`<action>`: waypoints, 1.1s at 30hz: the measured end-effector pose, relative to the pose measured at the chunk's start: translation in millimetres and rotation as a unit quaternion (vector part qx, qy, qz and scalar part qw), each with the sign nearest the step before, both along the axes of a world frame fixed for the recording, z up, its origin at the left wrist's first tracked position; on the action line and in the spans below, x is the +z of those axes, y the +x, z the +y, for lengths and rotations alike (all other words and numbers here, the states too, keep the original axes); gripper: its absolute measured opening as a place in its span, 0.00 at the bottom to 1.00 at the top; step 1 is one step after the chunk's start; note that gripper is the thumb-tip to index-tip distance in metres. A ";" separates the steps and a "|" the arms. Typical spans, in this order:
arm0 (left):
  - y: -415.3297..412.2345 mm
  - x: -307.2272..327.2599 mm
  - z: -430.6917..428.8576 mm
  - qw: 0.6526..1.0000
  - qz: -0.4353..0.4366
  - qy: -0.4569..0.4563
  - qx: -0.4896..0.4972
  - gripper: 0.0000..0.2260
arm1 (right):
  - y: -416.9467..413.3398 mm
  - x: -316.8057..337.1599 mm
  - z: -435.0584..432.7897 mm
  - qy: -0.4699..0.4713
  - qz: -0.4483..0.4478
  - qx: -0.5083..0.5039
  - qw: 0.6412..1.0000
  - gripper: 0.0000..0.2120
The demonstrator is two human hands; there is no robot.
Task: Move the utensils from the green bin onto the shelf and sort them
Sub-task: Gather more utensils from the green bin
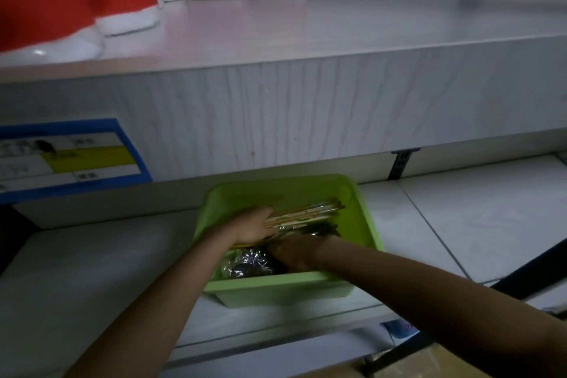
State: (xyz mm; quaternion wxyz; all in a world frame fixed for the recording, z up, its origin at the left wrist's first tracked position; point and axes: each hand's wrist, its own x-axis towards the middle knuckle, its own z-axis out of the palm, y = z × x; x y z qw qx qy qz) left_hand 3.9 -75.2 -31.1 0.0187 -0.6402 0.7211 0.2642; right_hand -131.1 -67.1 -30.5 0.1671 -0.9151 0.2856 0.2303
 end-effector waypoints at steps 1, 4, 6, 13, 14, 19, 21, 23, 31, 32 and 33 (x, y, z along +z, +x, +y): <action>-0.2 0.8 -0.1 1.000 0.003 0.001 0.002 0.18 | 1.9 -1.9 -0.3 -0.008 -0.003 0.009 1.000 0.17; 0.8 3.9 1.0 1.000 0.016 0.006 0.005 0.18 | 4.5 -3.3 -2.5 0.014 -0.015 0.013 1.000 0.19; 2.8 5.5 1.4 1.000 0.024 0.007 0.006 0.18 | 4.7 -3.6 -4.9 0.062 -0.039 -0.016 0.997 0.23; 3.5 11.0 3.7 0.999 0.035 0.009 0.009 0.16 | -4.5 1.4 -13.7 0.097 -0.077 -0.089 0.988 0.28; 3.0 12.6 3.8 0.999 0.040 0.010 0.008 0.15 | -4.5 4.3 -14.9 0.087 -0.079 -0.086 0.989 0.27; 3.1 28.8 0.4 0.997 0.070 0.026 0.005 0.10 | -9.2 19.1 -23.1 0.088 -0.112 -0.100 0.985 0.23; 4.0 37.1 -2.2 0.998 0.064 0.021 0.000 0.07 | -11.5 24.4 -24.7 0.088 -0.123 -0.099 0.984 0.21; 6.0 46.6 -5.4 0.999 0.047 0.004 -0.009 0.02 | -13.4 31.4 -25.6 0.087 -0.144 -0.102 0.980 0.19; 21.6 77.3 -5.0 0.992 0.115 -0.043 0.021 0.08 | -21.7 66.8 -28.8 0.097 -0.225 -0.163 0.956 0.22; 22.7 79.6 -2.8 0.991 0.125 -0.045 0.023 0.05 | -22.8 71.2 -29.9 0.098 -0.225 -0.166 0.955 0.23; 23.6 81.0 -0.4 0.990 0.134 -0.044 0.029 0.05 | -23.8 75.7 -30.8 0.100 -0.224 -0.169 0.955 0.22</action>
